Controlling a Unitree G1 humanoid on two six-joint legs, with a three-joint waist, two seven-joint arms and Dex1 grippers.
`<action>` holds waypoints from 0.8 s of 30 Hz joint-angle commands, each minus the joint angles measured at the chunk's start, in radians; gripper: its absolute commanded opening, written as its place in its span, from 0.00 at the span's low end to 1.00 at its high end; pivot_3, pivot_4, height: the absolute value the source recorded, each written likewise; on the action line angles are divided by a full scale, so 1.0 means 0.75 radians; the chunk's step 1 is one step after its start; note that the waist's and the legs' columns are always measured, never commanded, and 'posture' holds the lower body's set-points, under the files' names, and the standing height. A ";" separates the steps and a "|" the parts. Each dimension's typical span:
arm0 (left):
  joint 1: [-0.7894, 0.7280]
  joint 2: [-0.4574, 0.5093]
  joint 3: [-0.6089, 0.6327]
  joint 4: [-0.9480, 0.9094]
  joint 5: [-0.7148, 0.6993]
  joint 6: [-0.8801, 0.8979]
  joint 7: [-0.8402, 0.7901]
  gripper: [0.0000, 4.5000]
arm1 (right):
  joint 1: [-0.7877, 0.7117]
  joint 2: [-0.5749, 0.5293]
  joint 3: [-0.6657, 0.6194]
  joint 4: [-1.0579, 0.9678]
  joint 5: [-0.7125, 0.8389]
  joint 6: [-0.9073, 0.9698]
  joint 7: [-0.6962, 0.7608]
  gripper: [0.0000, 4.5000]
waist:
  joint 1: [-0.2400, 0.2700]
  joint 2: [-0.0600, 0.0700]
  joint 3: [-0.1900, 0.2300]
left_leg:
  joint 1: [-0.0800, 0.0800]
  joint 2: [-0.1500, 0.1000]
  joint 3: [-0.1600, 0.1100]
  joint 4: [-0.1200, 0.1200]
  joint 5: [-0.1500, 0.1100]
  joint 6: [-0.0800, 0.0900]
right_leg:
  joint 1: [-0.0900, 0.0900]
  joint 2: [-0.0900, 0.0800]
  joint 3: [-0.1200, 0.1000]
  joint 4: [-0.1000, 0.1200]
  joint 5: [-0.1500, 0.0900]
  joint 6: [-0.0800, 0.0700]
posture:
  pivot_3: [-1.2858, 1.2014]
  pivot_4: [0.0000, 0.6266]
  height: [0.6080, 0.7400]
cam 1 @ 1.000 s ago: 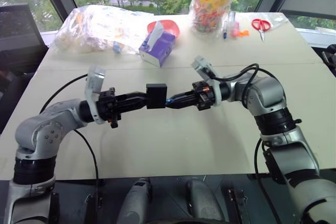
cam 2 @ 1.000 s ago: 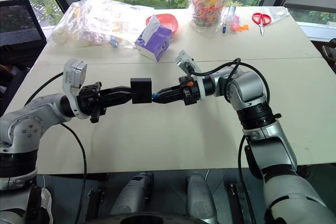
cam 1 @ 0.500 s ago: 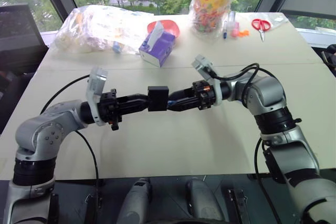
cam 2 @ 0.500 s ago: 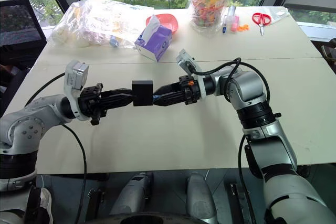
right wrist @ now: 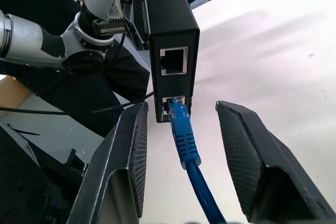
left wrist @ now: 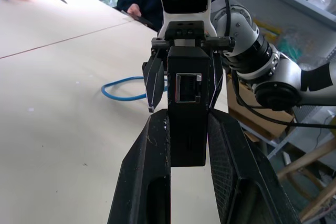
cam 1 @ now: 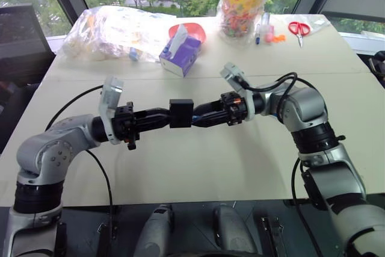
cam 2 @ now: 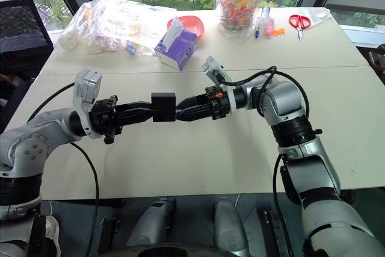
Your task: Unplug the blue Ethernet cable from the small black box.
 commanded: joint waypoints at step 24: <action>-0.014 0.016 0.046 -0.038 -0.072 0.004 0.036 0.10 | -0.020 -0.004 -0.011 -0.027 0.001 -0.025 0.018 0.46 | 0.000 0.000 0.000 | 0.000 0.000 0.000 0.000 0.000 0.000 | 0.000 0.000 0.000 0.000 0.000 0.000 | 0.52 0.24 0.90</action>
